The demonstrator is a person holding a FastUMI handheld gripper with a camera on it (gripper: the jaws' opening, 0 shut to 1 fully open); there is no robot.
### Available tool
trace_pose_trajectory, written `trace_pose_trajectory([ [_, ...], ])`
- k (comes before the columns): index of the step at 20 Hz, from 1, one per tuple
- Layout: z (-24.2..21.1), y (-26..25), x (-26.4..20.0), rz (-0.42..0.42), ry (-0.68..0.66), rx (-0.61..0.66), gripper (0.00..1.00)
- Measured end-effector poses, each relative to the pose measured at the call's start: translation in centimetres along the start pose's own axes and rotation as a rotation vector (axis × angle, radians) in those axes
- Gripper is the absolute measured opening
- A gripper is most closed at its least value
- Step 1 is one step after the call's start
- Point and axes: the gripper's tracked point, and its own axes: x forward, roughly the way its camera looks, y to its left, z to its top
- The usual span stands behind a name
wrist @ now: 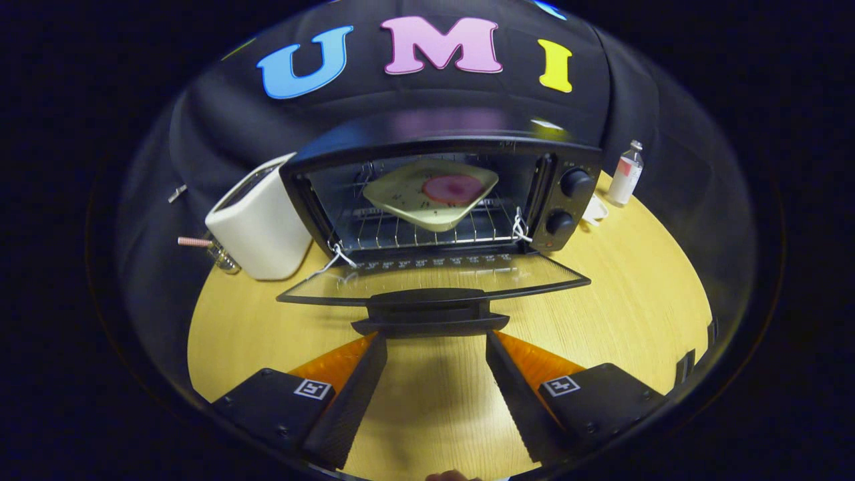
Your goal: Open the toaster oven, put the food inside, and close the toaster oven door.
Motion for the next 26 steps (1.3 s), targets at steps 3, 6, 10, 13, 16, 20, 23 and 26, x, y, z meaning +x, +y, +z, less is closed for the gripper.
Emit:
trace_pose_trajectory([
  [3,3.2,0.4,-1.0,0.009,-0.084,-0.021,0.98],
  [6,5.2,0.3,-1.8,0.007,-0.134,-0.060,0.98],
  [10,8.6,-0.5,-4.8,0.020,-0.241,-0.010,0.98],
  [13,10.1,-2.1,-8.1,0.033,-0.302,0.005,0.99],
  [16,12.1,-4.8,-12.0,0.027,-0.381,0.014,0.99],
  [20,15.2,-8.4,-17.9,0.003,-0.496,-0.036,0.99],
  [23,16.8,-10.8,-22.7,-0.022,-0.605,-0.127,0.99],
  [26,16.3,-12.3,-27.0,-0.015,-0.660,-0.111,0.99],
])
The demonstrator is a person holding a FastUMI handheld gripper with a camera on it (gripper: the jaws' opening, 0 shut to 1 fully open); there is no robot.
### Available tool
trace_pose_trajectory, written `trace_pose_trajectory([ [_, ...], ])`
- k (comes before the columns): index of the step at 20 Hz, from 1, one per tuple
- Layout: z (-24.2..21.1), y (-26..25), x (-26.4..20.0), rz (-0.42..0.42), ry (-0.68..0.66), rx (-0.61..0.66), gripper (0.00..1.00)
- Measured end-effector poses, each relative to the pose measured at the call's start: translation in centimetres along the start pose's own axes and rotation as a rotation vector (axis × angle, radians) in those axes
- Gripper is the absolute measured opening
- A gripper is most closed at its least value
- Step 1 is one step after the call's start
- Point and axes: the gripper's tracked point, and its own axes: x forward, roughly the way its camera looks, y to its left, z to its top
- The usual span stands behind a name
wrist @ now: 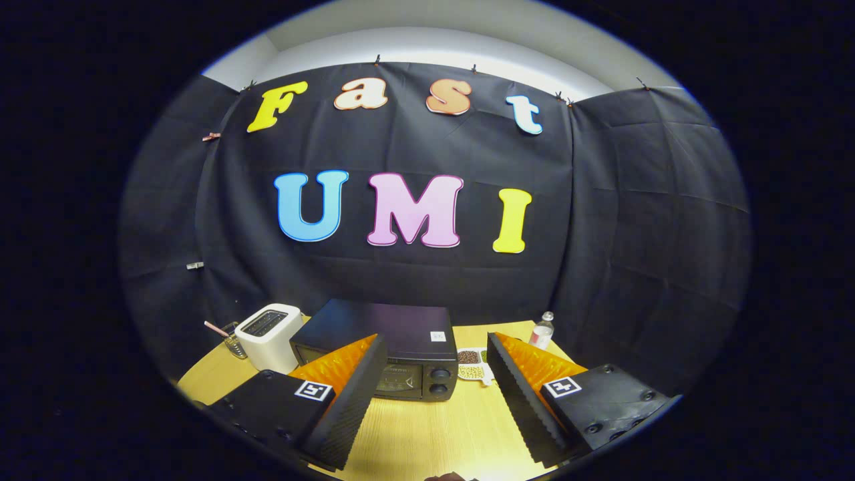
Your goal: Open the toaster oven, put the food inside, and close the toaster oven door.
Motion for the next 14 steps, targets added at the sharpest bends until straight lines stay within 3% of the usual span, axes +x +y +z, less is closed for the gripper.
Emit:
trace_pose_trajectory([
  [6,-0.7,-1.3,-4.9,0.013,-0.002,0.006,0.99],
  [14,-0.6,-1.3,-4.9,0.001,0.016,0.066,0.99],
])
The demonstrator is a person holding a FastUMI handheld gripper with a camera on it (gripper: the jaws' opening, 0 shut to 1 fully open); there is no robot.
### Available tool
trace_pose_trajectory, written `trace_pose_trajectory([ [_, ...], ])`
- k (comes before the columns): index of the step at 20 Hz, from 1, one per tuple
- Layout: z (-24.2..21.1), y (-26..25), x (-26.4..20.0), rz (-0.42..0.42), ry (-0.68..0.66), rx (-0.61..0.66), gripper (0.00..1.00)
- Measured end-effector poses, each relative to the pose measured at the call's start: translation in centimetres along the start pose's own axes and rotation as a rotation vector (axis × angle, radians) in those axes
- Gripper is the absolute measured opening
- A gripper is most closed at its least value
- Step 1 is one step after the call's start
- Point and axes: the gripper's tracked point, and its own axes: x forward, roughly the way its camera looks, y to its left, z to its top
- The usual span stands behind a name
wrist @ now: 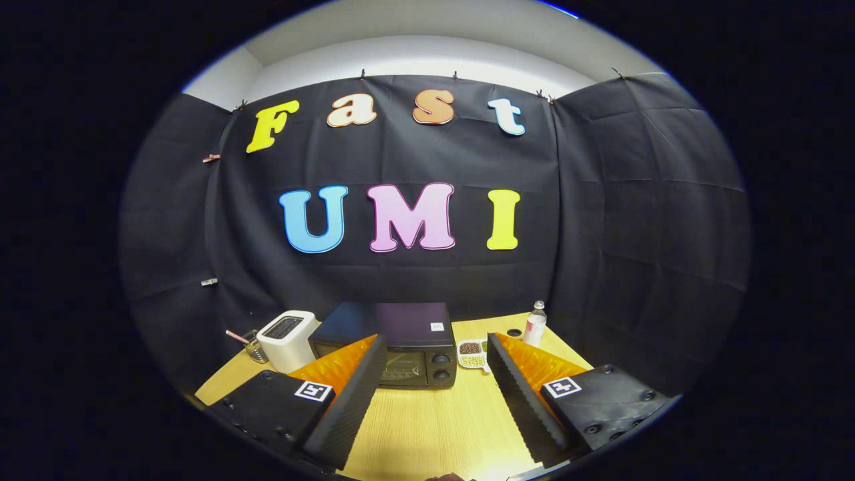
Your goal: Open the toaster oven, put the food inside, and close the toaster oven door.
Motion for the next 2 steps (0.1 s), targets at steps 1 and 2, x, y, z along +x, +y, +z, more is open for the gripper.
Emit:
trace_pose_trajectory([
  [1,0.16,-0.06,0.16,-0.001,0.001,0.003,0.99],
  [2,0.15,-0.13,0.32,-0.003,0.002,0.008,0.99],
])
